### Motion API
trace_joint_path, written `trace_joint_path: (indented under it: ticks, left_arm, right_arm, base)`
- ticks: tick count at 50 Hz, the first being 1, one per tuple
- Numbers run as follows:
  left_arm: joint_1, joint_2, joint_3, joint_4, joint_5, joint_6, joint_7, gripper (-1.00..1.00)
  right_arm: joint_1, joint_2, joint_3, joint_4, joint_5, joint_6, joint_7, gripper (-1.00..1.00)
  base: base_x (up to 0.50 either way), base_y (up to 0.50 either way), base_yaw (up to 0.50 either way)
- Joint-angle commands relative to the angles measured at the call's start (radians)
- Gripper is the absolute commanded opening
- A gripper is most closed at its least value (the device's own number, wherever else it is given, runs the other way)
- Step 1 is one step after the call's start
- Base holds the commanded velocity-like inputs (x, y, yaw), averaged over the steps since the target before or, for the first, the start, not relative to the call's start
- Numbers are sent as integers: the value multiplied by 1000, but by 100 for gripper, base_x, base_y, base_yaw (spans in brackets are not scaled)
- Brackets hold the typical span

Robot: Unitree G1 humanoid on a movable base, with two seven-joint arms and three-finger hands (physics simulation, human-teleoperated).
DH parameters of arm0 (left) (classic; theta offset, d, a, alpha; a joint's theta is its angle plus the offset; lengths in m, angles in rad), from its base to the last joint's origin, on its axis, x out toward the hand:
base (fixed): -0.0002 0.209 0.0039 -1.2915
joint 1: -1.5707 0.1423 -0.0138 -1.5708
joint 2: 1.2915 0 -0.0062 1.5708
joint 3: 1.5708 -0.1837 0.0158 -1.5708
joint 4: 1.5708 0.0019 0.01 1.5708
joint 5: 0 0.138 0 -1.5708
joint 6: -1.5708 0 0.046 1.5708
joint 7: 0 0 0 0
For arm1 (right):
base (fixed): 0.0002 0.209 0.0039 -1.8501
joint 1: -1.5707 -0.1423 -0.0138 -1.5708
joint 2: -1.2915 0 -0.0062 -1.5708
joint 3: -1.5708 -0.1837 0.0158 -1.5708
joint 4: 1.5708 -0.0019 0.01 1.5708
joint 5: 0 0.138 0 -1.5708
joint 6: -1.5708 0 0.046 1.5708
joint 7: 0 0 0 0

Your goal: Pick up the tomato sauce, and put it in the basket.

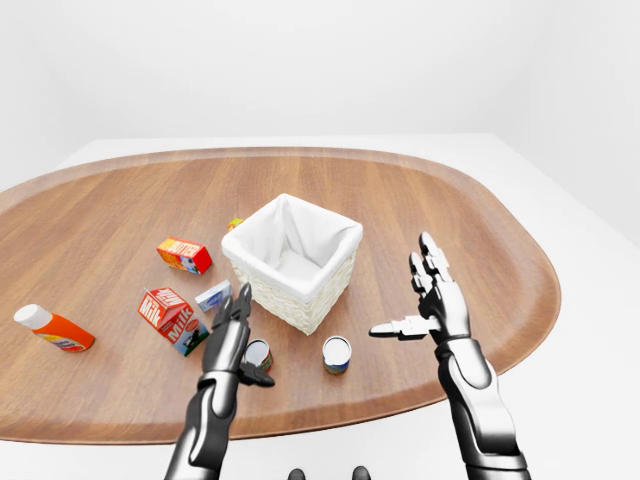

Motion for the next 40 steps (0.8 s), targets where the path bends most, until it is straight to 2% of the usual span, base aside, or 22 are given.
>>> trace_joint_path:
  ticks: [1, 9, 13, 16, 40]
  left_arm:
    - [-14, 4, -4, 46, 2, 0, 22, 100]
    - [-20, 6, -9, 85, 3, 0, 47, 100]
    - [-13, 5, -6, 51, 1, 0, 25, 100]
    - [-21, 7, -10, 92, 3, 0, 51, 100]
    - [-49, 11, -18, 173, -1, 0, 87, 100]
  right_arm:
    - [1, 0, 1, 2, 0, 0, 0, 100]
    - [2, 0, 1, 0, 0, 0, 0, 100]
    - [1, 0, 1, -5, 0, 0, -1, 100]
    - [2, 1, 2, 2, 0, 0, 0, 100]
    - [2, 1, 3, 3, -2, 0, 1, 100]
  base:
    - [0, 0, 0]
    - [0, 0, 0]
    - [0, 0, 0]
    - [0, 0, 0]
    - [0, 0, 0]
